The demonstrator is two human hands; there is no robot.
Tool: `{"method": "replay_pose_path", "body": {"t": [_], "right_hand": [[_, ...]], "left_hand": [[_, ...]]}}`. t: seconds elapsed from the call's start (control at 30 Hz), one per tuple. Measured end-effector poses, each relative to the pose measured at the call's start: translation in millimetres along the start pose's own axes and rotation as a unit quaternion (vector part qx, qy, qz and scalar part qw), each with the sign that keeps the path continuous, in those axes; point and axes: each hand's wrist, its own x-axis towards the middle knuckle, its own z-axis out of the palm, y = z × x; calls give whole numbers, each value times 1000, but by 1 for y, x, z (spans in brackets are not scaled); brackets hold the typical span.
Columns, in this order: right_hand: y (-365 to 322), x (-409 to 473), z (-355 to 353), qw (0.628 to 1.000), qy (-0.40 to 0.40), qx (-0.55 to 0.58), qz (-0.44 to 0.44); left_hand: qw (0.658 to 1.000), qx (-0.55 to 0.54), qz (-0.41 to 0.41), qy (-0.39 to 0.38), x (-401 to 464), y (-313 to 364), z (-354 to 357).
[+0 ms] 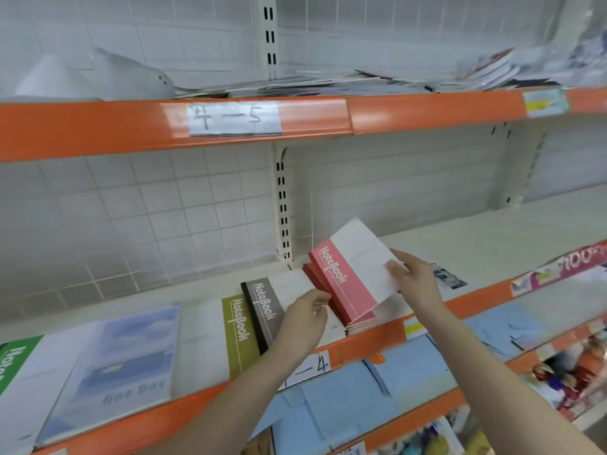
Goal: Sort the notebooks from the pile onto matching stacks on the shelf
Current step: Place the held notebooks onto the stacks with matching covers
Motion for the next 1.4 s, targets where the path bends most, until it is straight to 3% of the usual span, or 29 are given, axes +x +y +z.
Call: {"method": "replay_pose_path", "body": {"t": [0.23,0.33,0.8,1.07,1.13,1.23,1.4], "right_hand": [[48,25,6,986,-32,-161,30],[63,27,13,975,-33,-218,33],[63,13,24,942,-29,-336,-2],[59,16,22,939,-51,-339,15],[45,12,20,928,-22,-372,17],[25,5,27,939,23,-337,-71],[-10,-26,79,945,-54,-258,-191]], "left_hand": [[974,223,34,9,4,-13,29],[962,270,37,32,2,-16,39],[956,278,42,84,0,-15,51],[965,244,51,80,-1,-13,51],[966,233,67,85,-5,-11,47],[964,210,111,119,-17,-11,32],[953,185,152,189,-48,-27,-14]]}}
